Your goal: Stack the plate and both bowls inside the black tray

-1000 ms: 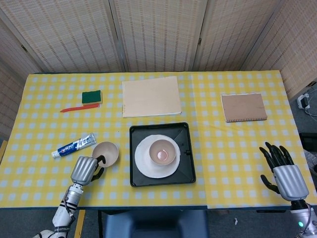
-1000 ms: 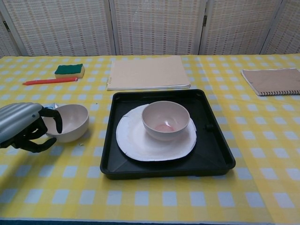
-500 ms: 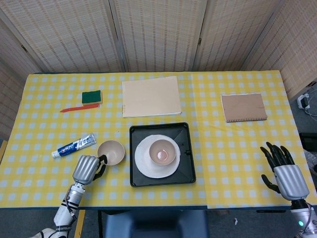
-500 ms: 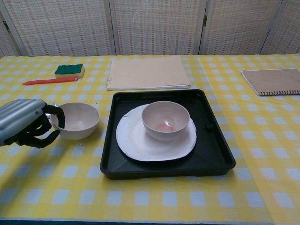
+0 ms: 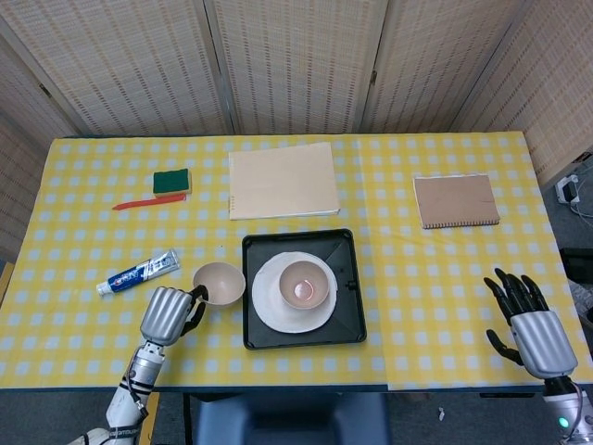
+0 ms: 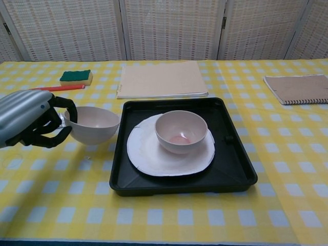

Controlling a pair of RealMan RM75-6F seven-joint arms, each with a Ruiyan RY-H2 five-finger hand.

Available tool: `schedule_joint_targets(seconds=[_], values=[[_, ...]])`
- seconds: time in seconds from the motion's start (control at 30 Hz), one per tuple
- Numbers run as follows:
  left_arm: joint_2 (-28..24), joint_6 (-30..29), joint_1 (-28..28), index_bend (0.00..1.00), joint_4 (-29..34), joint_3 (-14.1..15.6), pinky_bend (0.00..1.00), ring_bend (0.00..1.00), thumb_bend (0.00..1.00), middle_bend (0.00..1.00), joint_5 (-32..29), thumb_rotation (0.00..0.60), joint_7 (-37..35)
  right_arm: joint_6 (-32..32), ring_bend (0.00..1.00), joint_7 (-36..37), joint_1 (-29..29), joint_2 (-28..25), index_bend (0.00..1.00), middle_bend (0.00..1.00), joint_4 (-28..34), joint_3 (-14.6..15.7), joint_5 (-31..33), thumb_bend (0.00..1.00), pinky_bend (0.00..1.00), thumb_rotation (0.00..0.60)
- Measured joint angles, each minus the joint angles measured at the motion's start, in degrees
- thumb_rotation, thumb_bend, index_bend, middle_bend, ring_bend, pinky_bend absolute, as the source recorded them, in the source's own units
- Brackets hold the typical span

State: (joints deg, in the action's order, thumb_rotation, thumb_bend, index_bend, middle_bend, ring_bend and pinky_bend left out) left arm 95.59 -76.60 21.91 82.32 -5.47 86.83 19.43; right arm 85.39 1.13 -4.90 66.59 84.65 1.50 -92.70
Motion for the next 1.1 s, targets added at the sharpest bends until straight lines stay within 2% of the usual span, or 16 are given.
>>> schedule_joint_targets(seconds=[0.4,0.83,1.1], values=[[2.4,-3.9,0.7,0.57,2.7,-0.8,1.00,1.00,0.54,1.00,3.4,0.600,1.7,0.8,0.00,0.8,0.4,-0.6,0.00,0.00,0.6,0.3,-1.2,0.37,0.00,0.600],[8.8,-1.8,4.9,0.57,5.2,-2.2,1.00,1.00,0.54,1.00,5.4,0.600,7.9,2.7,0.00,2.3,1.4,-1.6,0.00,0.00,0.9,0.6,-2.3,0.37,0.00,0.600],[13.4,1.3,8.0,0.58,3.7,-4.1,1.00,1.00,0.54,1.00,3.7,0.600,9.2,5.5,0.00,4.5,3.4,-2.7,0.00,0.00,0.5,0.6,-1.8,0.37,0.00,0.600]])
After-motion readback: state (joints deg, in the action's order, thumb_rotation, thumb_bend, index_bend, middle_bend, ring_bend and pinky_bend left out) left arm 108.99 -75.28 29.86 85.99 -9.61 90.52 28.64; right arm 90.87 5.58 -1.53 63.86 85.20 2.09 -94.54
